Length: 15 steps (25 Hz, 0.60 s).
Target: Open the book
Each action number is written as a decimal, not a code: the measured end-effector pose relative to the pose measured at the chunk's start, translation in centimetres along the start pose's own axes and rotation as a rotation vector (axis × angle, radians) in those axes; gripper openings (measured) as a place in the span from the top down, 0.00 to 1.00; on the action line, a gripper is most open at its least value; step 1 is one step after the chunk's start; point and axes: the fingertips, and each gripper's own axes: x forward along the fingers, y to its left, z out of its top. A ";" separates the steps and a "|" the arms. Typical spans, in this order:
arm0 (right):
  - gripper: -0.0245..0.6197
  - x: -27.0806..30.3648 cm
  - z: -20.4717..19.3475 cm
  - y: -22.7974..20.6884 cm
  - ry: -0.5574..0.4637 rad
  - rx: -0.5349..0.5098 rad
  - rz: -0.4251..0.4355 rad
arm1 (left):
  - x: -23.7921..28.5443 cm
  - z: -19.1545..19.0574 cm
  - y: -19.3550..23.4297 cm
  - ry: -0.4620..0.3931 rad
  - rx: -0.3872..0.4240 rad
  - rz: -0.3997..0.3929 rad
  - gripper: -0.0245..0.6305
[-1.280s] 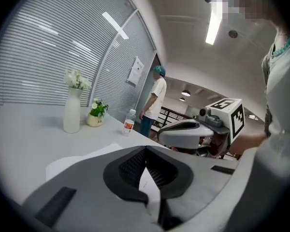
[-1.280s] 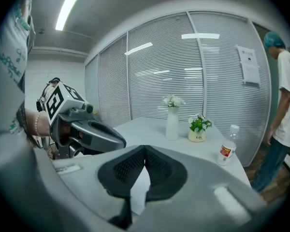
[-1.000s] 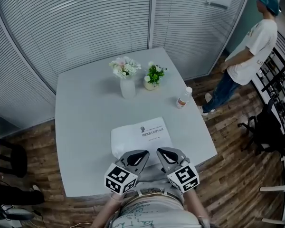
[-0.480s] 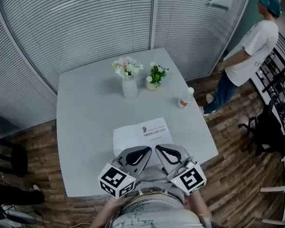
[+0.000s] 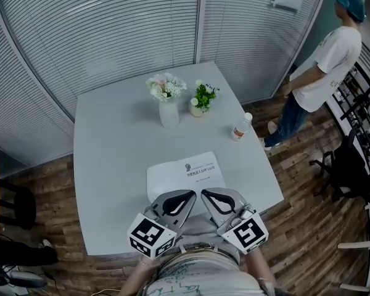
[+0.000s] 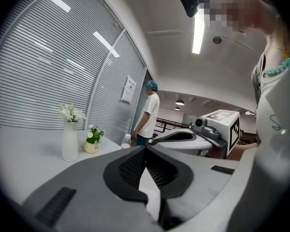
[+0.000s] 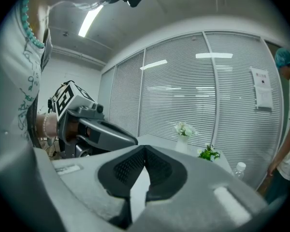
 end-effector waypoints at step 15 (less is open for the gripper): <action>0.96 0.5 -0.8 0.0 0.031 -0.013 0.004 | 0.2 -1.3 0.9 0.033 -0.019 0.006 0.96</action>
